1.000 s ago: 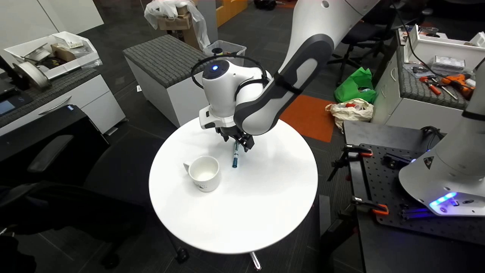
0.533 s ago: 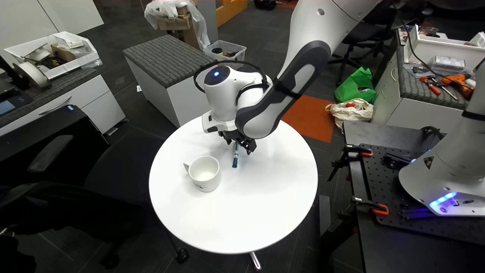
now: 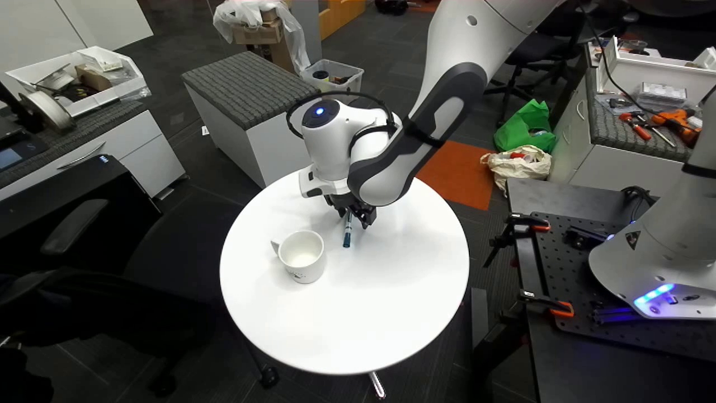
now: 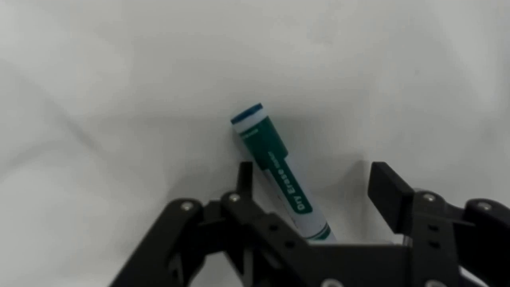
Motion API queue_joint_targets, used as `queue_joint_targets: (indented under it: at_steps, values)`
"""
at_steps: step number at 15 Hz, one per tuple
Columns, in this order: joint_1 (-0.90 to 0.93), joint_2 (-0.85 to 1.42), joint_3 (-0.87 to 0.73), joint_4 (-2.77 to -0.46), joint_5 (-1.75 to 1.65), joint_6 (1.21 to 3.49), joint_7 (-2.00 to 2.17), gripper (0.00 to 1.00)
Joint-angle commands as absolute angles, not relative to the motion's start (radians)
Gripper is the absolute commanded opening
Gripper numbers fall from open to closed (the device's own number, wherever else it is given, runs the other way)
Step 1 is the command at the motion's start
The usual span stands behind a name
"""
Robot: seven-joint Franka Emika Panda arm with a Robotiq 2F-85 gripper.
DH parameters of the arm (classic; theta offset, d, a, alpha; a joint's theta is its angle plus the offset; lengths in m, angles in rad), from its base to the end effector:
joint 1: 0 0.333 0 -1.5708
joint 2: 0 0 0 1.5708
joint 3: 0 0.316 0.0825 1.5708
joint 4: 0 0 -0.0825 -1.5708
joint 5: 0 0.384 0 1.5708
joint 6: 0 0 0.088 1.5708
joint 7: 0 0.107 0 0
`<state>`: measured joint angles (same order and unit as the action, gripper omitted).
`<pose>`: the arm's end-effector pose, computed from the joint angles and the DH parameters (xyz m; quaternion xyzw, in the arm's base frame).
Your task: Put the marker in the mug
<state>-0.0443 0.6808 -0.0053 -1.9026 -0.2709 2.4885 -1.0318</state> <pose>0.6130 -0.0291 0.1297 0.8200 0.5650 -0.0808 0.0431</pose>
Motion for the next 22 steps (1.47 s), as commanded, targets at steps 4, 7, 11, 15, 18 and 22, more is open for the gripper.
queue_joint_targets:
  at_steps: [4,7,11,15,18,22]
  values:
    - [-0.051,0.685,0.001,-1.892,-0.287,2.488,-1.000,0.23]
    - [-0.053,0.688,0.002,-1.887,-0.285,2.484,-1.002,0.01]
    - [-0.054,0.686,0.003,-1.884,-0.283,2.479,-1.002,0.05]
    - [-0.057,0.649,0.003,-1.906,-0.273,2.481,-0.984,0.05]
    - [-0.057,0.607,-0.001,-1.926,-0.274,2.479,-0.938,0.05]
    - [-0.049,0.547,-0.009,-1.939,-0.288,2.465,-0.890,0.05]
